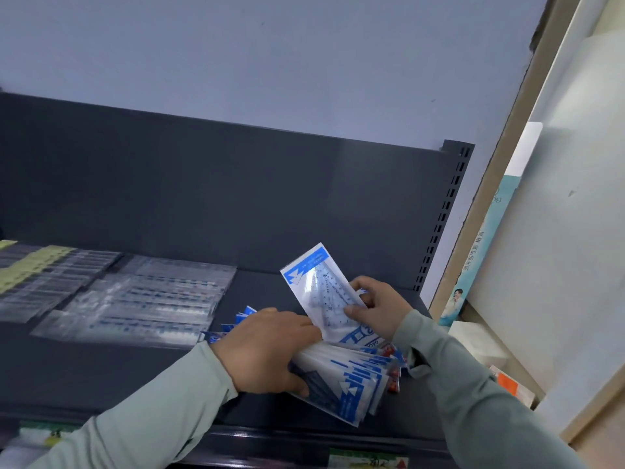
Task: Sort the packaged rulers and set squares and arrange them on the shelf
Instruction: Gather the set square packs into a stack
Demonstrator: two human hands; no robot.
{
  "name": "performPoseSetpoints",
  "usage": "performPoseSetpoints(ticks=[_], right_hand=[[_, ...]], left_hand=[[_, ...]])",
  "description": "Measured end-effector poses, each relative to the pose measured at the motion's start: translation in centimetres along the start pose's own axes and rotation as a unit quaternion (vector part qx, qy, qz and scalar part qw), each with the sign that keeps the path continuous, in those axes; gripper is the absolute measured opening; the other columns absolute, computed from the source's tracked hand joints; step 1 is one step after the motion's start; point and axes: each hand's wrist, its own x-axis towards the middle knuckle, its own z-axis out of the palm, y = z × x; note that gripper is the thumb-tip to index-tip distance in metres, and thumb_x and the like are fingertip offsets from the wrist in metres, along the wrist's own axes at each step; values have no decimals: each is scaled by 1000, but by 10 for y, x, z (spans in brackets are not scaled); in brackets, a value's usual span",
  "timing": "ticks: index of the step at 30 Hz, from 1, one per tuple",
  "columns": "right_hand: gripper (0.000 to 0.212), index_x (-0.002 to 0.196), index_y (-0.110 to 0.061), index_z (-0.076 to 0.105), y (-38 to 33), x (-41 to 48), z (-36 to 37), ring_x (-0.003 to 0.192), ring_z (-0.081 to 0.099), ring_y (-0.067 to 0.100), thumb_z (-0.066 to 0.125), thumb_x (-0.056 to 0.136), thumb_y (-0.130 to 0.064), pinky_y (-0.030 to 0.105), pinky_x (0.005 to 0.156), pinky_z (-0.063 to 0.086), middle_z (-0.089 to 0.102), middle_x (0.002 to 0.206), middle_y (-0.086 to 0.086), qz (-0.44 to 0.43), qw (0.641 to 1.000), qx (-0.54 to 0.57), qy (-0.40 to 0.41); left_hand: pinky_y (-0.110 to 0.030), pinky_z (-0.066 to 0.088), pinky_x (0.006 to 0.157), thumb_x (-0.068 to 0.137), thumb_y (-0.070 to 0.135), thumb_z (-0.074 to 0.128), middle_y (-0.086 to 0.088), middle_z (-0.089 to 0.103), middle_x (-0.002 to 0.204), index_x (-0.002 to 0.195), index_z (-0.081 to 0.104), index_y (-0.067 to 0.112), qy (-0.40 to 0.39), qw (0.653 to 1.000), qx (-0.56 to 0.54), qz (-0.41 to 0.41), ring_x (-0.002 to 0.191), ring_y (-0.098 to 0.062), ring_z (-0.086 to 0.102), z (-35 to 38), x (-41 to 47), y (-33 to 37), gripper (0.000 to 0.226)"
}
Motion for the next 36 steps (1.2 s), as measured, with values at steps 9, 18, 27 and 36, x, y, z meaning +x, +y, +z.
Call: performPoseSetpoints(ticks=[9, 18, 27, 36], right_hand=[[10, 83, -11, 63, -13, 0, 5, 50, 58, -4, 68, 83, -2, 10, 48, 44, 64, 72, -3, -6, 981, 166, 99], [16, 79, -7, 62, -10, 4, 7, 64, 59, 25, 62, 90, -19, 33, 61, 55, 63, 74, 13, 94, 940, 302, 128], [21, 77, -11, 67, 12, -2, -7, 73, 62, 31, 63, 78, 10, 48, 78, 54, 65, 81, 14, 118, 959, 250, 58], [10, 90, -18, 73, 28, -9, -13, 100, 63, 28, 68, 84, -11, 41, 97, 48, 70, 107, 9, 101, 975, 99, -171]], left_hand=[[-27, 28, 84, 72, 58, 67, 15, 54, 115, 121, 49, 34, 7, 1000, -2, 8, 112, -6, 48, -1, 0, 0, 57], [-28, 29, 86, 72, 60, 66, 14, 54, 110, 113, 51, 33, 2, 1000, 1, -4, 108, -7, 49, 1, -1, 1, 51], [-29, 29, 95, 71, 60, 67, 15, 51, 111, 112, 52, 31, 5, 1000, -6, -12, 110, -9, 44, -1, 0, 2, 53], [-24, 12, 104, 66, 52, 75, 12, 41, 135, 139, 27, 28, 17, 998, -34, -45, 122, -13, 37, -7, 3, 7, 91]])
